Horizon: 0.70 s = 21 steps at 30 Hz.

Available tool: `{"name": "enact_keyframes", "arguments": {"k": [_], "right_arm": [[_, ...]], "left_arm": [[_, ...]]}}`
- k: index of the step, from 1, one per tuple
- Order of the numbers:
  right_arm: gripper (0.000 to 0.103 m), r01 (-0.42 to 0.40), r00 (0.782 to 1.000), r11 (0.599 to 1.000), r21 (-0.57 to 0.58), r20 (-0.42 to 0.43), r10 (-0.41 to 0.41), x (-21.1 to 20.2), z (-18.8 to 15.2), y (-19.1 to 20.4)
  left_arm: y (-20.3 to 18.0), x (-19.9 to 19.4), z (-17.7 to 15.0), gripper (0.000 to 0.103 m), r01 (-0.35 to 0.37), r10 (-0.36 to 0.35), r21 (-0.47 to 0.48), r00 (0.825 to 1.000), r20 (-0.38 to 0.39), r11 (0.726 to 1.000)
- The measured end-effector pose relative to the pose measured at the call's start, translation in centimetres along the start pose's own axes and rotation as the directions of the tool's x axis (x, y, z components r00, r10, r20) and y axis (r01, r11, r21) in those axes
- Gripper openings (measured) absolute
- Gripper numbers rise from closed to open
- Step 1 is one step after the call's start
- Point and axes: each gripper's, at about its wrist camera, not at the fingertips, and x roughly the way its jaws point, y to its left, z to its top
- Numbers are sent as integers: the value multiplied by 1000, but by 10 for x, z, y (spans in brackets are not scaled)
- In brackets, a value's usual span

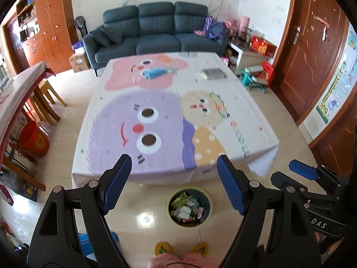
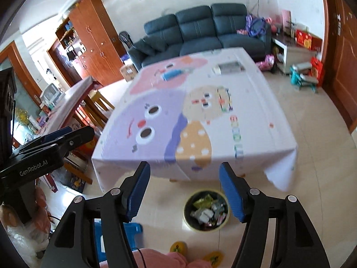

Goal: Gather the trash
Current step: 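Raise both open tools back up toward the table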

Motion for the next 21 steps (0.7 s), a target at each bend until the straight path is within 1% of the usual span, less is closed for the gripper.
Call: {"name": "enact_keyframes", "arguments": {"k": [5,8,12,16,21], "right_arm": [[67,-20,999,999,-29,32,21,-7,28,8],[68,-26,999,999,-48,42,28,-5,47,10],[71,-17,998,999,-50,64,20,3,73,10],[72,2,997,999,-32,75,1,26,101,5],[72,62,996,998,10,63,-63,77,147,-4]], "left_arm": [[-2,-18,21,76,-6,6,2,997,73,1000],[-7,-24,33,76,-22,18,38,995,96,999],[-12,-19,50,76,-15,7,74,994,110,997],[-8,8,75,76,5,-15,97,994,109,995],[8,67,122,76,36,-47,124,995,89,992]]}}
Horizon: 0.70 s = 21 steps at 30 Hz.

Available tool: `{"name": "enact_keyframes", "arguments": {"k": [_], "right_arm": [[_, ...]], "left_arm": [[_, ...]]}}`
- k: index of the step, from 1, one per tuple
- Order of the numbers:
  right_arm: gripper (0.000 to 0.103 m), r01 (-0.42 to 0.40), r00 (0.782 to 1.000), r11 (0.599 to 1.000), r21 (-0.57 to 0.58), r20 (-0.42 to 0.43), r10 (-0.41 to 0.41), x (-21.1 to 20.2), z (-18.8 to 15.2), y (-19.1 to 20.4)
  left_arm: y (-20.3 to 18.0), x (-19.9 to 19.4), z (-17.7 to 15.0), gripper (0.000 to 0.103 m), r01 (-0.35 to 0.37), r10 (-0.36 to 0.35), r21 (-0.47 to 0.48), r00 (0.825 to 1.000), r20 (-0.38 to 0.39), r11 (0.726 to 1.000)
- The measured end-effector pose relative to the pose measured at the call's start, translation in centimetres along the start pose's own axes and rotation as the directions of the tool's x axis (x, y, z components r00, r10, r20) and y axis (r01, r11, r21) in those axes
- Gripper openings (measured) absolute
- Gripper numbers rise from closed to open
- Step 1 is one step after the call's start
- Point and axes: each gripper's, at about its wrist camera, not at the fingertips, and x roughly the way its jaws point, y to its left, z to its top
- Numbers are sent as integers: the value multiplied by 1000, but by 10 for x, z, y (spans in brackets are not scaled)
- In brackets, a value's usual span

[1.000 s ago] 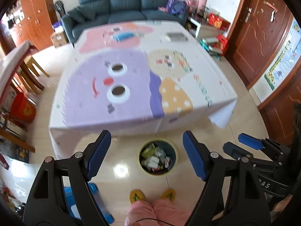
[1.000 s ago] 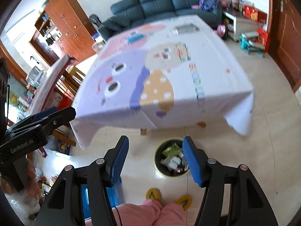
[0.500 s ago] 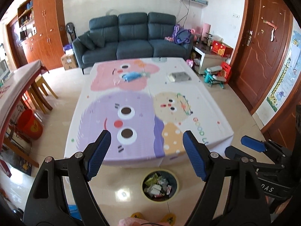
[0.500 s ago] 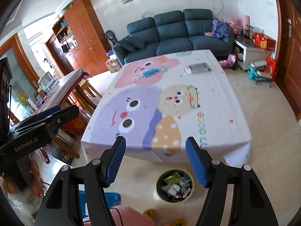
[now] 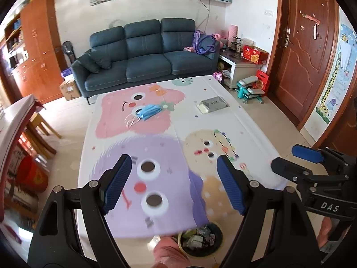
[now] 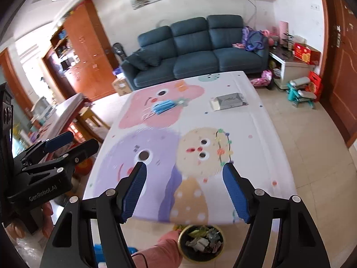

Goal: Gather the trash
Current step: 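Raise both open tools back up toward the table, then grasp the blue face mask with the left tool while the right tool grasps the silver EARPLUGS box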

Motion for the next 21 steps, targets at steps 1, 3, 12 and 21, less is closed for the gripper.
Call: {"name": "enact_keyframes", "arguments": {"k": [1,3,12,21], "right_arm": [[72,15,1000,1000,5,-4,-15,12,10,-1],[72,52,998,998,34,-17,-52,42,33,-3],[72,186,978,960,210,-133,-161,193,127,-25],[72,253,951,897,363,-263,-162,330,185,-68]], "left_arm": [[7,22,12,76,14,-14,8,1000,-8,1000],[17,54,30,76,36,-35,26,999,-28,999],[63,218,130,76,102,-85,145,989,-119,984],[116,376,187,76,101,-70,123,971,-229,987]]}}
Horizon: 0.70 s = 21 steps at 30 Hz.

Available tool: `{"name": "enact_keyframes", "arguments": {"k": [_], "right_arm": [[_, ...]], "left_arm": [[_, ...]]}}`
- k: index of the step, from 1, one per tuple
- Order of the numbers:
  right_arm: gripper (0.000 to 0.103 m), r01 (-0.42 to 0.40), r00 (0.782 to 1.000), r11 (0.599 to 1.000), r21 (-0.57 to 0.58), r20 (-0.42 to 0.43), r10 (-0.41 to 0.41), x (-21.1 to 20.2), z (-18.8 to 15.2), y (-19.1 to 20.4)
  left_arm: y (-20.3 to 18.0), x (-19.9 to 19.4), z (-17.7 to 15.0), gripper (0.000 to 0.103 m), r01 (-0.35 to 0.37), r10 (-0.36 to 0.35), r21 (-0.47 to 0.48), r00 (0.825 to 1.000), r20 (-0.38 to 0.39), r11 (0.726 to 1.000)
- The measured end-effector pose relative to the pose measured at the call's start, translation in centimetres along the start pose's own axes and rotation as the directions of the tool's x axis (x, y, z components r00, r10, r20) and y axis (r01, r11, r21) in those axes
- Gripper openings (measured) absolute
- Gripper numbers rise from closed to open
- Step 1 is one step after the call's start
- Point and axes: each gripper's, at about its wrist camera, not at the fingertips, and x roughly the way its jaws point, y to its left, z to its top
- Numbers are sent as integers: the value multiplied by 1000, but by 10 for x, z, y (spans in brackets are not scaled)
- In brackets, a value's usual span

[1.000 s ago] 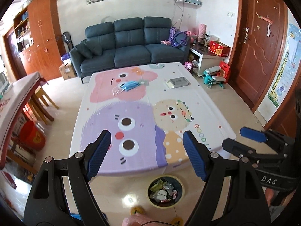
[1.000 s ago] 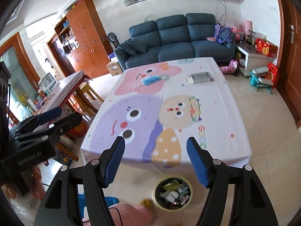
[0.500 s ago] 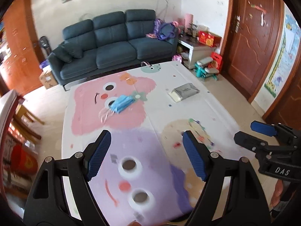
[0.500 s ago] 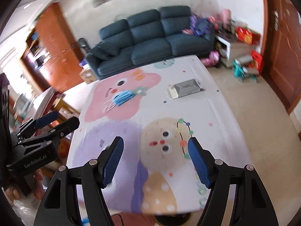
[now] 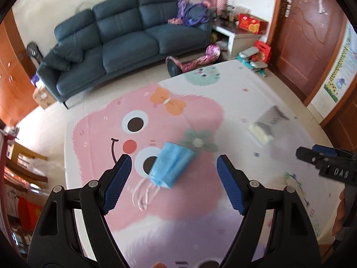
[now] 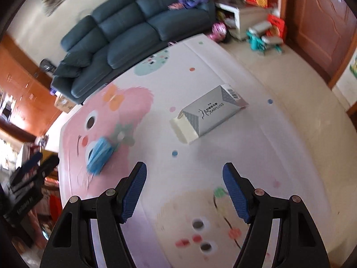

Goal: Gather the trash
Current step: 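Grasp the blue face mask with the left tool while the right tool grasps the silver EARPLUGS box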

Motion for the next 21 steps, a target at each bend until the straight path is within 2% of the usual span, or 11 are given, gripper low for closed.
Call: {"name": "enact_keyframes", "arguments": {"k": [4,6,9,15,21], "right_arm": [[72,0,1000,996,89,-21,2,42,32,-6],[73,9,1000,990,141,-22,-6,60,45,-12],[88,10,1000,978,207,-19,-6,83,62,-21],[94,62,998,951,304,-50,-50,125,83,-31],[97,112,994,946,306,-47,-102,152,95,-23]], "left_arm": [[18,48,7,76,8,-10,-26,997,-77,1000],[23,75,10,85,7,-10,-25,992,-124,1000],[24,105,13,86,16,-19,-17,986,-166,1000],[10,132,11,86,25,-17,33,975,-220,999],[-1,154,8,86,43,-22,78,966,-256,996]]}}
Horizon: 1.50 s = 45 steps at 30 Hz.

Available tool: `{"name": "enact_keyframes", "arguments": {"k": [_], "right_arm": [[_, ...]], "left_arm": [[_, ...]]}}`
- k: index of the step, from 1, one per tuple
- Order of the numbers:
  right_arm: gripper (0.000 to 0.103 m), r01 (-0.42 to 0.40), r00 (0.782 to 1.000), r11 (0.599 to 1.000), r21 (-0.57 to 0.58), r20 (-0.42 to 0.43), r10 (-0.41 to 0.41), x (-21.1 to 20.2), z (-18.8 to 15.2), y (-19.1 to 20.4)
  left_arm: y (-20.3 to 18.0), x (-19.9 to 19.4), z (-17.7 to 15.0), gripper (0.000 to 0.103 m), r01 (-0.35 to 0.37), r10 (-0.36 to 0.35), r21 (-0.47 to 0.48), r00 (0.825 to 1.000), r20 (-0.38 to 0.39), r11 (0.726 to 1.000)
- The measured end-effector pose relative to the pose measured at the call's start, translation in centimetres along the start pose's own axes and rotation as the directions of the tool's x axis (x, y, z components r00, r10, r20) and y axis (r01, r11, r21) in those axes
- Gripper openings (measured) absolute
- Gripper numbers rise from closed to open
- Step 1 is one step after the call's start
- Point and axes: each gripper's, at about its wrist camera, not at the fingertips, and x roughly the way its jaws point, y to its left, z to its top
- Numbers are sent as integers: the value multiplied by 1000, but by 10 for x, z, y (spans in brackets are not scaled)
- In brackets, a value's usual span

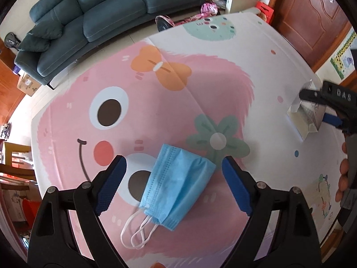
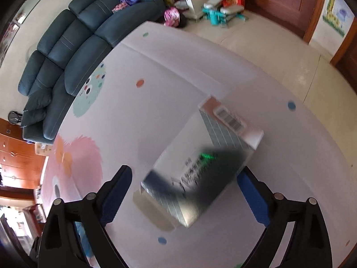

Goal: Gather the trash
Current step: 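Grasp the blue face mask with the left tool while the right tool grasps the silver EARPLUGS box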

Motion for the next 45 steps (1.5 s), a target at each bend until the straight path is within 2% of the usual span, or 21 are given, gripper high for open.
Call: {"name": "enact_keyframes", "arguments": {"k": [4,9,10,12,13,16,18,21,28,35,45], "right_arm": [[102,60,998,997,-39,14,-59,10,5,16],[101,165,986,977,-133,6,-166,20,2,36],[99,179,984,972,-152,6,-181,22,0,39],[88,209,978,961,-181,27,-207,21,-6,44],[76,209,978,961,-182,39,-205,18,-7,45],[72,182,983,963,-198,33,-179,15,-14,46],[70,170,985,965,-200,36,-166,11,-21,44],[69,138,990,972,-190,34,-134,2,-29,32],[69,62,996,973,-223,72,-47,-31,-64,18],[69,-9,990,962,-274,133,47,-87,-96,8],[69,-75,973,941,-331,182,142,-163,-141,-11]], "left_arm": [[-4,13,3,86,1,0,11,999,-36,1000],[-2,32,3,84,3,-3,-1,996,-90,1000],[-2,36,5,83,1,-2,-4,995,-98,1000],[0,39,5,79,11,-12,-20,995,-95,1000],[1,40,5,78,14,-17,-31,996,-93,999],[4,39,5,55,41,-45,-58,996,-74,997],[2,36,3,25,31,-34,-52,998,-55,998],[-2,28,-1,14,-5,4,-44,1000,-19,999],[-18,-22,-8,11,-53,59,-47,990,129,997],[-46,-79,-13,11,-57,62,-32,980,191,998],[-80,-162,-55,11,-70,70,-9,957,282,997]]}}
